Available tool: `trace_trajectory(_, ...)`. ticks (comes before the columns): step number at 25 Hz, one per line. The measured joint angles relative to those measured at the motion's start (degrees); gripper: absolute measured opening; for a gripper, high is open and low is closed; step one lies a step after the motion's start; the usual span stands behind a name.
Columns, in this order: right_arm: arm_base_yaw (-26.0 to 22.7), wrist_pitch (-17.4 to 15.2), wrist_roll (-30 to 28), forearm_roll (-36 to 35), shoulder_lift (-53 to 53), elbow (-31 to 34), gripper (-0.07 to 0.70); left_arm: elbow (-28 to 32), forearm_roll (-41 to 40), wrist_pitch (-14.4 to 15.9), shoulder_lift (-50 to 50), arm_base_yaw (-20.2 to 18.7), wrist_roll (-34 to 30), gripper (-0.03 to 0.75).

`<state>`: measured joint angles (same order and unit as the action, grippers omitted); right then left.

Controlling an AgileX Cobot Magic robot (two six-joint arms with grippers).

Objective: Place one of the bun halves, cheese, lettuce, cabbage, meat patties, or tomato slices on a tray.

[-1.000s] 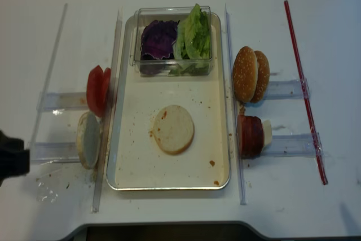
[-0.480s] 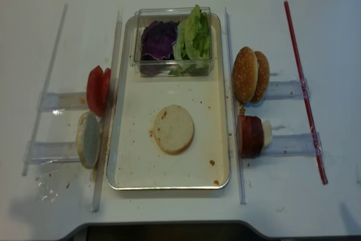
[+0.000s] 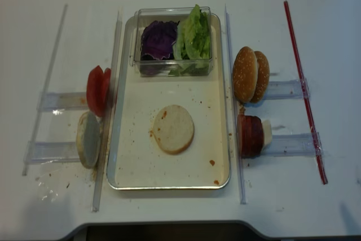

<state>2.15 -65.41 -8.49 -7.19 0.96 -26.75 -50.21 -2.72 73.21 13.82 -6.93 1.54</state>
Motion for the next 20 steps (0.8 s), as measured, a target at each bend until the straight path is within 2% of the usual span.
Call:
trace_trajectory(7, 0.0, 0.0, 0.0, 0.0, 0.0, 0.0, 0.582, 0.8, 1.1, 0.3, -3.5, 0.0, 0.0, 0.260)
trace_trajectory(20, 0.0, 0.0, 0.0, 0.0, 0.0, 0.0, 0.582, 12.7, 2.7, 0.3, -13.2, 0.0, 0.0, 0.258)
